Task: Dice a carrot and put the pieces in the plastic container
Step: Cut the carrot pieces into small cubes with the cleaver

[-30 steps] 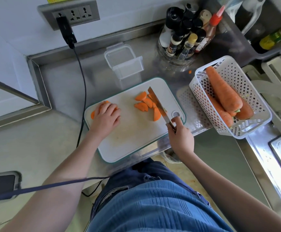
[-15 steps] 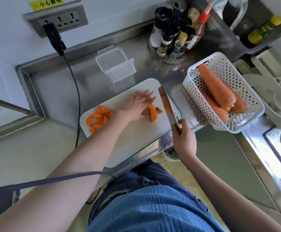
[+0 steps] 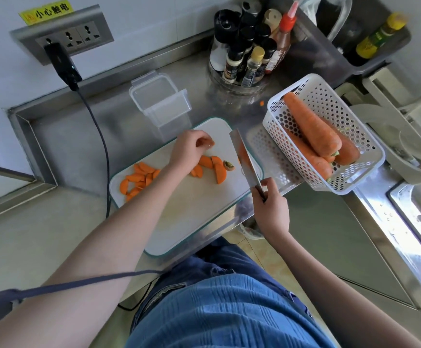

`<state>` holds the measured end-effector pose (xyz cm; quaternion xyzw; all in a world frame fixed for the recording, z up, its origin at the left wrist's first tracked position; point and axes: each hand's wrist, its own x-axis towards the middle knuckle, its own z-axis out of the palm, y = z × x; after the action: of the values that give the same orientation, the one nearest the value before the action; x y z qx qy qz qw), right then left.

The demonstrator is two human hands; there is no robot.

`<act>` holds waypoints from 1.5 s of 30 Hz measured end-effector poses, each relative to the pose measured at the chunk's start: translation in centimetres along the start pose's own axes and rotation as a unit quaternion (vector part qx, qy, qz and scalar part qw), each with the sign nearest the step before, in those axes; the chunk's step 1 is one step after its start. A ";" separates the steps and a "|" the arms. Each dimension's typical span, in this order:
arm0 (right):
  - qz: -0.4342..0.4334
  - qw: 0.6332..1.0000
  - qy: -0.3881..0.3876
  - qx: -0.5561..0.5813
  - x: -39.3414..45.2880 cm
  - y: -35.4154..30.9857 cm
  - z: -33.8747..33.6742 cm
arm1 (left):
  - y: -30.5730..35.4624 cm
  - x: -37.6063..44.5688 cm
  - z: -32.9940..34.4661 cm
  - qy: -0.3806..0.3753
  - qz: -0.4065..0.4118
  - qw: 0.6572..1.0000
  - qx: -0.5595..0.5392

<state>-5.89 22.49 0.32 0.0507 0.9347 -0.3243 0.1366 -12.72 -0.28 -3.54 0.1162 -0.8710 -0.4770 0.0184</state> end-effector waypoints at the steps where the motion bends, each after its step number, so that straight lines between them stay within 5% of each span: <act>1: -0.002 1.000 -0.001 0.004 0.1 -0.1 0.0 | 0.5 -0.4 -0.3 0.032 -0.030 0.998 -0.046; 8: 0.006 0.999 -0.031 0.014 0.7 -0.7 0.6 | 0.5 -5.4 -0.4 -0.044 -0.228 0.938 -0.258; 14: -0.006 0.998 -0.045 0.032 0.9 -0.8 1.1 | -0.7 -9.1 -0.7 -0.060 -0.212 0.967 -0.129; 18: -0.017 0.998 -0.061 0.025 1.0 -0.9 1.2 | -1.3 -10.0 -1.1 -0.073 -0.133 0.988 0.020; 21: -0.016 0.997 -0.066 0.023 1.2 -1.0 1.0 | -1.0 -9.7 -1.4 -0.017 -0.021 0.992 0.120; 23: -0.016 0.998 -0.060 0.025 1.3 -1.1 0.8 | -0.3 -9.0 -0.8 -0.008 0.052 0.983 0.173; 29: -0.002 0.998 -0.041 0.041 1.4 -0.3 -0.2 | 1.7 -5.9 2.6 -0.166 0.171 0.926 0.294; 34: 0.004 0.998 -0.036 0.047 1.6 0.5 -1.3 | 2.3 -5.5 1.6 -0.112 0.257 0.916 0.286; 39: -0.003 0.998 -0.032 0.059 1.7 0.3 -1.2 | -0.2 -9.3 -0.7 0.010 0.073 0.976 0.205; 45: -0.027 0.996 -0.071 0.050 1.4 -0.3 0.5 | -1.4 -11.2 -0.8 -0.019 -0.058 0.985 0.164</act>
<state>-7.17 21.93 -0.23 0.0095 0.9062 -0.3773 0.1907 -1.44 0.83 -3.40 0.1594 -0.9293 -0.3300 -0.0449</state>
